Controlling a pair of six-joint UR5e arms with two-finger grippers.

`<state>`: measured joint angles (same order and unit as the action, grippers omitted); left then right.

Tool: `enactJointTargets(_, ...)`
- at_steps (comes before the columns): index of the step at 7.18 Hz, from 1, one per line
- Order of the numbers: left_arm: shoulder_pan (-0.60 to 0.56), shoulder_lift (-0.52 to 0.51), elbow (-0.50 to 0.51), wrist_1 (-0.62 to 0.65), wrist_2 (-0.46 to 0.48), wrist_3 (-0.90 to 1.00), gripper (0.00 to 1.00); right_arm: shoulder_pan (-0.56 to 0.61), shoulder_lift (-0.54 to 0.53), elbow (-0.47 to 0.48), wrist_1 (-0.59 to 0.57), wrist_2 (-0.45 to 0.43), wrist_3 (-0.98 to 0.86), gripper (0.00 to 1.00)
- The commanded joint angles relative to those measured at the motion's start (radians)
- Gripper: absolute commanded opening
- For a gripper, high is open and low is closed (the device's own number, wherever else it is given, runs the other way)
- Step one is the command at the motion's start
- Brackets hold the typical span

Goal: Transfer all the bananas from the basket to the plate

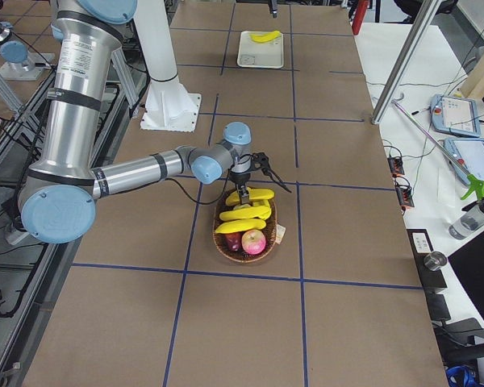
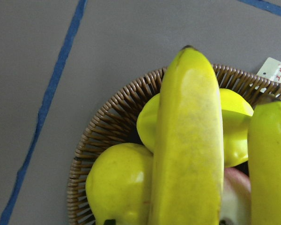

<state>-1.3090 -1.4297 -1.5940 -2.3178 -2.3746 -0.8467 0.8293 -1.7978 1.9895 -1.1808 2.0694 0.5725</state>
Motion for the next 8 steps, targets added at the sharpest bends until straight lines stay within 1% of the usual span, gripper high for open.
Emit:
enactJointTargets(1,0.001,0.0,0.003,0.0,0.0,0.0,1.0,-0.009,0.0,-0.012,0.001,0.0,0.0,0.61)
enactJointTargets(2,0.001,0.0,0.005,0.001,0.0,0.0,1.0,-0.009,0.002,-0.012,0.001,0.001,-0.002,0.33)
enactJointTargets(4,0.001,-0.001,0.005,0.001,0.0,0.0,1.0,-0.006,0.003,0.003,0.01,0.012,-0.002,0.09)
enactJointTargets(5,0.002,-0.001,0.003,0.001,0.0,0.0,1.0,0.008,0.003,0.034,0.007,0.018,-0.003,0.03)
enactJointTargets(6,0.002,-0.001,0.002,0.001,0.0,0.0,1.0,0.033,0.003,0.06,0.0,0.035,-0.003,0.0)
enactJointTargets(7,0.002,-0.001,0.0,0.001,-0.002,-0.002,1.0,0.083,0.003,0.089,-0.002,0.093,-0.003,0.0)
enactJointTargets(8,0.002,-0.011,-0.006,-0.003,-0.002,-0.011,1.0,0.118,0.026,0.097,0.004,0.169,0.0,0.01)
